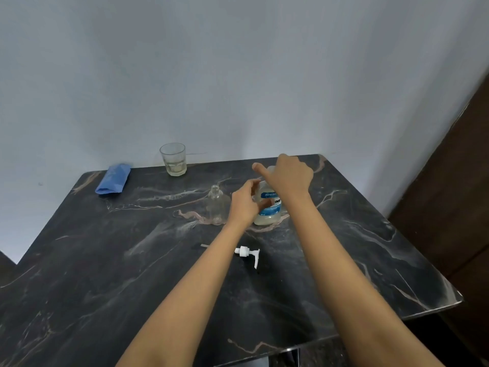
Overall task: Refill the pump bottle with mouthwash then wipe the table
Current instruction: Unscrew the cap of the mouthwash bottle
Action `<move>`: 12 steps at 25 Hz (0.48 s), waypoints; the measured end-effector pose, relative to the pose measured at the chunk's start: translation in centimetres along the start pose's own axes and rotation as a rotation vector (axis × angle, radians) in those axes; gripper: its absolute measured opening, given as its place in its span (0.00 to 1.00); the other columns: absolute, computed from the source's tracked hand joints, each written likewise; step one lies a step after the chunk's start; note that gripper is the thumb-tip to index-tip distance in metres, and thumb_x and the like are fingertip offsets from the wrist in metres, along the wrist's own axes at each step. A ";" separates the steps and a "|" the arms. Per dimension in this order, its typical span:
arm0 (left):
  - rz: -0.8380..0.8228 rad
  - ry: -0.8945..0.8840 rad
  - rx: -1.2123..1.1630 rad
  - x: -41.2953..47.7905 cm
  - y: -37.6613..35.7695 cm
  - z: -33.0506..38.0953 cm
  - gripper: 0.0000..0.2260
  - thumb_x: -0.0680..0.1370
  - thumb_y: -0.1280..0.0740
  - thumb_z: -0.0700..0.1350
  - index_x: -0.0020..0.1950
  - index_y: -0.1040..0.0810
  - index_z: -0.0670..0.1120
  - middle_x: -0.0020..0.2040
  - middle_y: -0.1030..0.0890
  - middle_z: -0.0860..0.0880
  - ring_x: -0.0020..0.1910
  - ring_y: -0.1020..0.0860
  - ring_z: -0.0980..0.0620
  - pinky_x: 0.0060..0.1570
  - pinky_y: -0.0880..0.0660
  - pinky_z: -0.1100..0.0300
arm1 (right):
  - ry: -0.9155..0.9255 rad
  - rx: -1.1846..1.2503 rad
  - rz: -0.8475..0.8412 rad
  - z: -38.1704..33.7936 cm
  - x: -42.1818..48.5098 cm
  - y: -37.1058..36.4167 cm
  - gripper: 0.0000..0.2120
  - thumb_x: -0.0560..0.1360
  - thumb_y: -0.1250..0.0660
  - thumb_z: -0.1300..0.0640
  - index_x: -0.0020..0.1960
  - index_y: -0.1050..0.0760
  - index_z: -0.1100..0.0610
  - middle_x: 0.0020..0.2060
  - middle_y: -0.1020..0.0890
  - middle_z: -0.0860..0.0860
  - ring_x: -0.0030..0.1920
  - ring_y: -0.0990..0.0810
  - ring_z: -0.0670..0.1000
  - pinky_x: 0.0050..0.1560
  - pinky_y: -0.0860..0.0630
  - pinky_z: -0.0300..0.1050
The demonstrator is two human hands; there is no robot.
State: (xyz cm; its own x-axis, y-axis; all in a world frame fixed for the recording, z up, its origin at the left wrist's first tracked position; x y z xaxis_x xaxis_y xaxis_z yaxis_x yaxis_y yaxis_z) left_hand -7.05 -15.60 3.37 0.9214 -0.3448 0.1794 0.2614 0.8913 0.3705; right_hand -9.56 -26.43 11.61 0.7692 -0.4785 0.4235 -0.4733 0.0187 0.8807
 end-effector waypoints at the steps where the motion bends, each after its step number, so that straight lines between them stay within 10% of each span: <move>1: -0.003 0.004 0.000 0.3 -0.2 -0.2 0.22 0.72 0.24 0.45 0.63 0.25 0.46 0.55 0.20 0.53 0.52 0.23 0.57 0.50 0.25 0.69 | 0.009 -0.037 -0.011 -0.3 0.3 -0.2 0.31 0.71 0.44 0.27 0.39 0.31 0.57 0.26 0.33 0.49 0.25 0.34 0.48 0.27 0.42 0.39; 12: -0.144 -0.074 -0.075 1.9 0.2 -1.9 0.14 0.75 0.27 0.43 0.59 0.24 0.49 0.53 0.19 0.55 0.50 0.21 0.63 0.44 0.27 0.75 | 0.558 0.202 -0.117 1.1 2.1 -2.2 0.11 0.77 0.42 0.48 0.40 0.35 0.54 0.23 0.34 0.45 0.26 0.34 0.48 0.33 0.37 0.43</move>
State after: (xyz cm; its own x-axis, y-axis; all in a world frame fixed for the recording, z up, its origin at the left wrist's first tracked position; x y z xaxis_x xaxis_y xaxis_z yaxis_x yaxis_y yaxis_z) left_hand -4.74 -15.50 2.05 0.8499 -0.4885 0.1975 0.4122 0.8499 0.3284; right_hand -7.41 -28.43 10.33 0.9041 0.0663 0.4220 -0.4024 -0.1998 0.8934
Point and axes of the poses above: each hand's wrist, its own x-axis towards the middle knuckle, its own y-axis out of the back of the hand, z = x × y, the point moved 3 cm from there along x, towards the middle knuckle
